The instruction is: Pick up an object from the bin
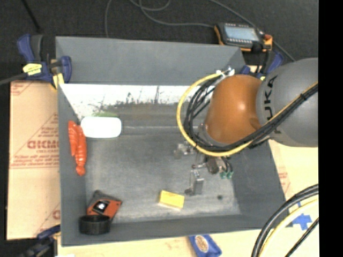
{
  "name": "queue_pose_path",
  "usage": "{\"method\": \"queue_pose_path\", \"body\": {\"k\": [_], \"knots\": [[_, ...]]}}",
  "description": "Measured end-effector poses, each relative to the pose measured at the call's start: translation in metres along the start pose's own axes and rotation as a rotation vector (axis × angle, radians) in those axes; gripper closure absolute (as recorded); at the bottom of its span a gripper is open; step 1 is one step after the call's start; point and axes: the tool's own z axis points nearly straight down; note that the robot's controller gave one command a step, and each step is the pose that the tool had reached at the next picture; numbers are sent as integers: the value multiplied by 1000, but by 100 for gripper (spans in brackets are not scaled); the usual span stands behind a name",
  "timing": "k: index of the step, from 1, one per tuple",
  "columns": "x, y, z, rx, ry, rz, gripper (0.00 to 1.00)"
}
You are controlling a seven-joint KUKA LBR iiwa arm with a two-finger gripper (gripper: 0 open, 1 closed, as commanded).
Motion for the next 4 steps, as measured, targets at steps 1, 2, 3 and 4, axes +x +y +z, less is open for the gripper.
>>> {"method": "queue_pose_path", "body": {"k": [1,2,3,4], "knots": [[19,8,14,0,0,110,0],[34,22,91,1,8,184,0],[37,30,87,0,5,229,100],[37,30,87,0,5,229,100]]}}
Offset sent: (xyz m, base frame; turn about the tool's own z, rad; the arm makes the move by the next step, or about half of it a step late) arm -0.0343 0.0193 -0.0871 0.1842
